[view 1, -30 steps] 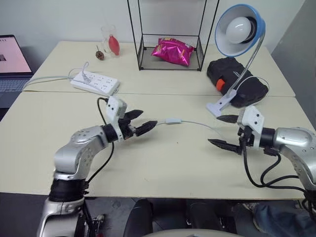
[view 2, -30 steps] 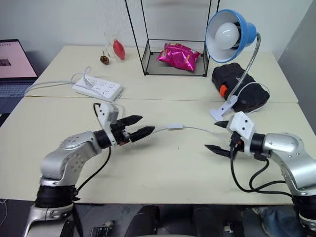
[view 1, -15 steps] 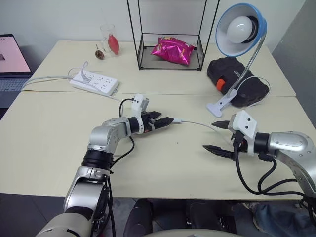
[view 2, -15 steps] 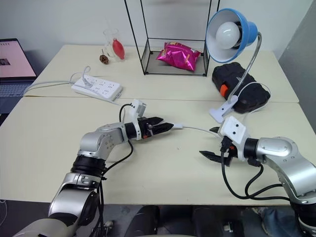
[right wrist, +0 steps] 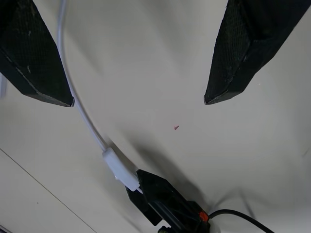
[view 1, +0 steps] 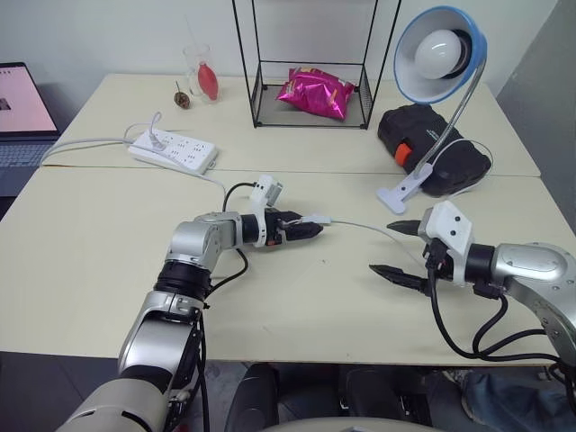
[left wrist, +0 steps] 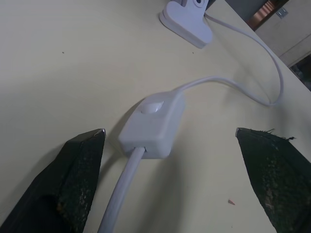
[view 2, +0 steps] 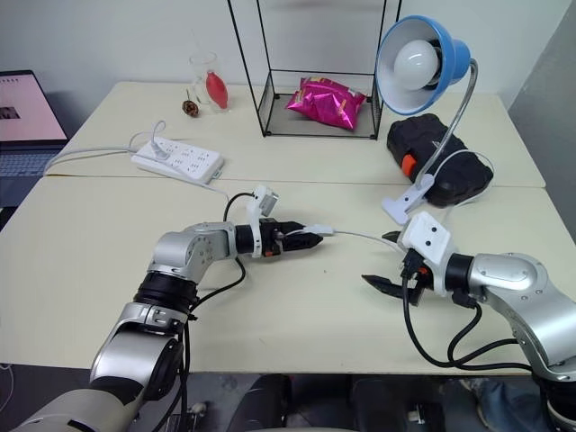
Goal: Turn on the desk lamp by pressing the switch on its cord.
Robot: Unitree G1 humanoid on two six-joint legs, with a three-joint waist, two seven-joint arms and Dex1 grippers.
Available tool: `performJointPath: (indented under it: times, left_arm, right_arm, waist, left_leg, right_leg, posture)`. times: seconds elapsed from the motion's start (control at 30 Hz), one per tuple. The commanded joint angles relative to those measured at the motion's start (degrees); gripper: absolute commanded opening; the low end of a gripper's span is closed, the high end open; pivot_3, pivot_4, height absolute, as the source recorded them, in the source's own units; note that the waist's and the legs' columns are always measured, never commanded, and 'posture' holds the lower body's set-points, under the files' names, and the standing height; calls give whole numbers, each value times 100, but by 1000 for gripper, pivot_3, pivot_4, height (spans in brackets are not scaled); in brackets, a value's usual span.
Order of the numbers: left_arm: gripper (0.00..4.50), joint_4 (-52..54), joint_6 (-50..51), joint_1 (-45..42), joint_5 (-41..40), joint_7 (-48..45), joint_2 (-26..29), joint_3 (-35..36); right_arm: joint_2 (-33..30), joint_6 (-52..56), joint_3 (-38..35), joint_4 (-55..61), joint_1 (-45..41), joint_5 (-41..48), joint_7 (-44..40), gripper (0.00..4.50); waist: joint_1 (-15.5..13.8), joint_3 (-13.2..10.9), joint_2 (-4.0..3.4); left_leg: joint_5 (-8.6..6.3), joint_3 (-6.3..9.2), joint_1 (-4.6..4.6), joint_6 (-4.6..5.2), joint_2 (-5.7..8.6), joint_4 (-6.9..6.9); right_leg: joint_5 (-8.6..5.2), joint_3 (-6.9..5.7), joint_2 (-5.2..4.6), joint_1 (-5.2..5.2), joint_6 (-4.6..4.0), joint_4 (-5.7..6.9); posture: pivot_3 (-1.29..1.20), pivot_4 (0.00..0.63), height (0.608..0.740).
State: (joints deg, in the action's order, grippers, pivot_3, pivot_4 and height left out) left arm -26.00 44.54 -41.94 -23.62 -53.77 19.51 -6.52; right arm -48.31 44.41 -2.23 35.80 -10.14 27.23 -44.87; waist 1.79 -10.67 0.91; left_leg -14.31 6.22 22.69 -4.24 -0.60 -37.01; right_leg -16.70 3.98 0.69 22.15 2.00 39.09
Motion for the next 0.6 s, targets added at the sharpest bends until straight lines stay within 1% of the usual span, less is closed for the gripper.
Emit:
performJointPath:
  times: [0.03, 0.07, 0.1, 0.17, 0.2, 0.23, 0.37, 0.43, 0.57, 0.6]
  left_arm:
    - [3555, 21, 152, 11, 23, -50, -54, -32]
    - [3285, 19, 165, 7, 20, -42, -62, -16]
    - [3135, 12, 171, 2, 19, -34, -70, -2]
    - [2682, 3, 165, -3, 19, -2, -100, 36]
    - [2349, 0, 154, -4, 19, 19, -119, 57]
    - [2200, 4, 136, 0, 21, 37, -133, 72]
    - [1309, 86, -14, 47, 63, 48, -157, 55]
    - [1091, 241, -108, 113, 80, 66, -142, 54]
    - [1091, 552, -279, 265, 110, 113, -88, 81]
    - [1091, 771, -522, 390, 179, 118, -48, 74]
  right_arm:
    - [-26, 12, -174, 205, -59, 110, 49, 4500]
    - [-32, 15, -178, 209, -59, 124, 56, 4500]
    - [-39, 19, -178, 211, -62, 138, 63, 4500]
    - [-50, 25, -178, 214, -72, 164, 77, 4500]
    - [-52, 30, -178, 215, -80, 174, 84, 4500]
    - [-52, 36, -177, 216, -88, 181, 89, 4500]
    - [-51, 64, -178, 234, -102, 211, 106, 4500]
    - [-50, 85, -184, 244, -113, 228, 118, 4500]
    - [-42, 107, -198, 268, -117, 246, 142, 4500]
    - [-37, 106, -201, 273, -111, 245, 152, 4500]
  waist:
    - [1, 0, 0]
    - [0, 0, 0]
    - [1, 0, 0]
    - [0, 0, 0]
    - [0, 0, 0]
    - [0, 0, 0]
    - [-1, 0, 0]
    - [-1, 0, 0]
    - [-1, 0, 0]
    - [1, 0, 0]
  left_leg:
    - [0, 0, 0, 0, 0, 0]
    - [0, 0, 0, 0, 0, 0]
    - [0, 0, 0, 0, 0, 0]
    - [0, 0, 0, 0, 0, 0]
    - [0, 0, 1, 0, 0, 0]
    - [0, 0, 1, 0, 0, -1]
    - [0, 0, 1, 0, 0, 0]
    - [0, 0, 0, 0, 0, -1]
    - [0, -1, 0, 0, -1, -1]
    - [0, 0, 0, 0, -2, -1]
  right_leg:
    - [0, 0, 0, 0, 0, 0]
    - [0, 0, 0, 0, 0, 0]
    - [0, 0, 0, 0, 0, 0]
    - [0, 0, 0, 0, 0, 0]
    - [0, 0, 0, 0, 0, 0]
    - [0, 0, 0, 0, 0, 0]
    - [0, 0, 0, 1, 0, 0]
    - [0, 1, 0, 1, 0, 0]
    - [1, 2, 0, 1, 1, 1]
    - [1, 1, 0, 1, 1, 0]
  posture:
    - [0, 150, 740]
    - [0, 150, 740]
    - [0, 150, 740]
    - [0, 150, 740]
    - [0, 150, 740]
    - [0, 150, 740]
    - [0, 150, 740]
    - [0, 150, 740]
    - [0, 150, 740]
    - [0, 150, 740]
